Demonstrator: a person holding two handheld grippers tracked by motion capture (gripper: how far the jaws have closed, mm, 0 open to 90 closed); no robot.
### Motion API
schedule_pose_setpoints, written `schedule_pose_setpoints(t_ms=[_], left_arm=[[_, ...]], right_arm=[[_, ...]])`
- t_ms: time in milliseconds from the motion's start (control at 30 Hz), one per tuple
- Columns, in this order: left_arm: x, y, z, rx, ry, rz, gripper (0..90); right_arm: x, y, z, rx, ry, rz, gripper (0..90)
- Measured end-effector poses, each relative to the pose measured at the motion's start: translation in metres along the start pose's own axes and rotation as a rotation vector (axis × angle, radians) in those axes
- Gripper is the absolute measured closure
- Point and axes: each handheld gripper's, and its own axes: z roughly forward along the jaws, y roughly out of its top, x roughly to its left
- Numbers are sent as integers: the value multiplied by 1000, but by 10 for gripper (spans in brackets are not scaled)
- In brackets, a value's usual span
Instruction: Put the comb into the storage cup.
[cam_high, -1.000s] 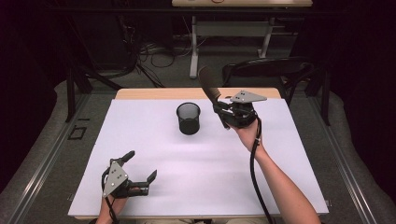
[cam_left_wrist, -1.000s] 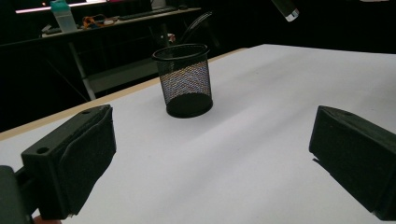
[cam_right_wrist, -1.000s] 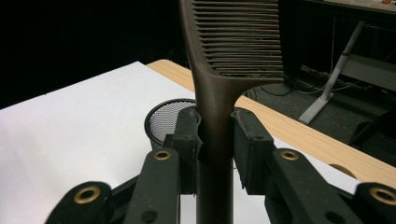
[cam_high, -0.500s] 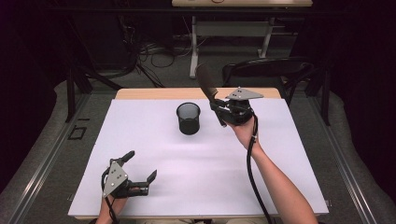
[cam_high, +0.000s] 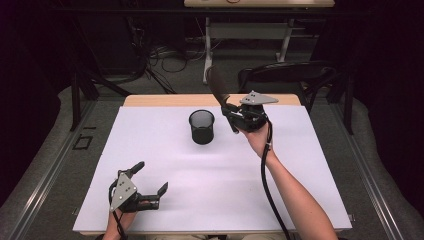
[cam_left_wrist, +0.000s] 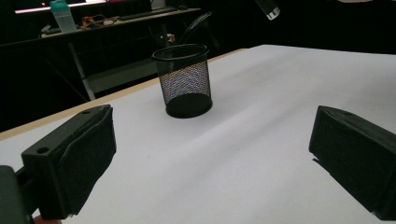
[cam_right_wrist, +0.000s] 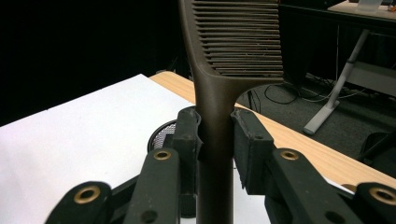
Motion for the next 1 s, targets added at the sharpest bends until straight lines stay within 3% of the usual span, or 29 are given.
schedule_pose_setpoints(t_ms=[1000], left_arm=[[0,0,0,-3,1,0,4]], right_arm=[[2,9,16,-41,3,7,728]])
